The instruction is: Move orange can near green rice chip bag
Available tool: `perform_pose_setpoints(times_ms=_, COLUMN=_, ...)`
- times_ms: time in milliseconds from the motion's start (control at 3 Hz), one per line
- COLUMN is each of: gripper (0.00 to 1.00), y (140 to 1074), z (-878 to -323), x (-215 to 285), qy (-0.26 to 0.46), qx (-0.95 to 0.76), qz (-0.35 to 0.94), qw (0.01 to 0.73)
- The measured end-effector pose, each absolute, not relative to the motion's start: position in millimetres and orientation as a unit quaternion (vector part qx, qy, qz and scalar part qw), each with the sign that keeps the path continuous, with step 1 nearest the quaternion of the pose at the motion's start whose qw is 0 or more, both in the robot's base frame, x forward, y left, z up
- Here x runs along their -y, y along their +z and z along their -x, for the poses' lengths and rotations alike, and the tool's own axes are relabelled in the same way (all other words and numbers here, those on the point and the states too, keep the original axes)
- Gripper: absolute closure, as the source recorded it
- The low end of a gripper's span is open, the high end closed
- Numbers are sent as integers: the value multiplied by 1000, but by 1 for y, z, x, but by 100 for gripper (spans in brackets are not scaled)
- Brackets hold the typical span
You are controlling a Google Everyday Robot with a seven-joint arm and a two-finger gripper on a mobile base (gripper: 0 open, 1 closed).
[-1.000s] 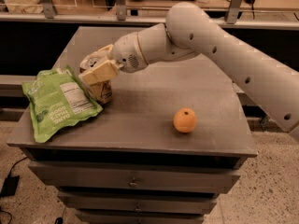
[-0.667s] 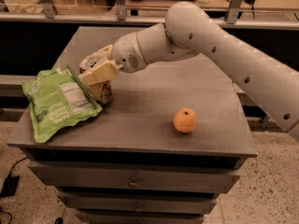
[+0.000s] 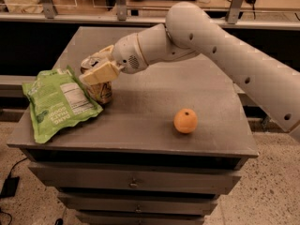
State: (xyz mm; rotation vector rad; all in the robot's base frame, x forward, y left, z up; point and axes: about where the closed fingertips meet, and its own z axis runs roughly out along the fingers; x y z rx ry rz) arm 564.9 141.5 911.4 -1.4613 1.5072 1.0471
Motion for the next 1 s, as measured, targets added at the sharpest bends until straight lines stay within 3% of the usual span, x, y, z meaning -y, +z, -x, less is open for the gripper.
perform_pose_setpoints(times_ms=333, gripper=0, y=911, z=-563, x=-144, qy=413, qx=-591, qz=576, qw=386)
perform_pose_setpoints(times_ms=1000, gripper=0, y=924, z=-556, x=-124, qy=412, qx=-566, qz=607, qw=377)
